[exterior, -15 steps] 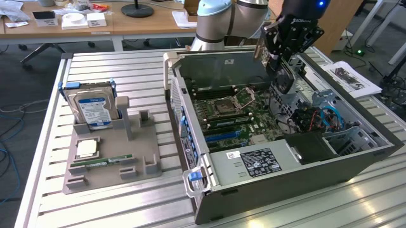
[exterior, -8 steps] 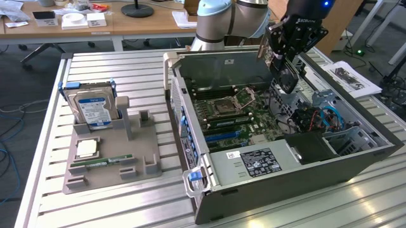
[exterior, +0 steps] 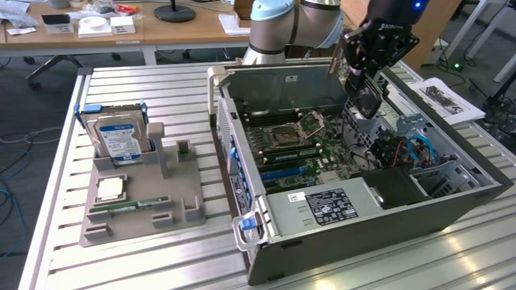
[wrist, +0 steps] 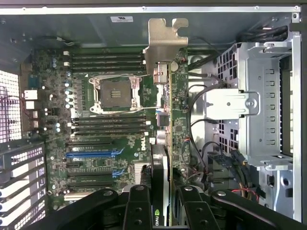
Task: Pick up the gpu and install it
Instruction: 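Pick up the gpu and move the gpu toward the slot, then insert the gpu into the slot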
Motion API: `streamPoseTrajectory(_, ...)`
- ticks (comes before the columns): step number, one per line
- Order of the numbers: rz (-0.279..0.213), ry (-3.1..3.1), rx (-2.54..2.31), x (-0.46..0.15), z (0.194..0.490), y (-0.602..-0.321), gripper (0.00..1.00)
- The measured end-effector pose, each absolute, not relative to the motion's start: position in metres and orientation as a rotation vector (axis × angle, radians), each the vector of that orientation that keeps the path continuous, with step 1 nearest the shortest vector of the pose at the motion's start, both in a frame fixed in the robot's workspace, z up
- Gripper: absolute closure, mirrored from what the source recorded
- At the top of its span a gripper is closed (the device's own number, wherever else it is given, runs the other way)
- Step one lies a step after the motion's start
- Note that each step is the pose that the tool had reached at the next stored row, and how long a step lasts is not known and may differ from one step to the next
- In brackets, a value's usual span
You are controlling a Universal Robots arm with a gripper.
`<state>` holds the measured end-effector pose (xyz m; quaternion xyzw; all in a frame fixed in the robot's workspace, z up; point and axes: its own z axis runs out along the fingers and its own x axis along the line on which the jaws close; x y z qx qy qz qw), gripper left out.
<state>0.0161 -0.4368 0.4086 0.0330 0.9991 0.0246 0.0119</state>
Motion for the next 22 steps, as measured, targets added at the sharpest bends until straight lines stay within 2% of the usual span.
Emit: streamPoseTrajectory(22,0.077,3.117,0.064,0.0216,0.4077,-0.4365,0.73)
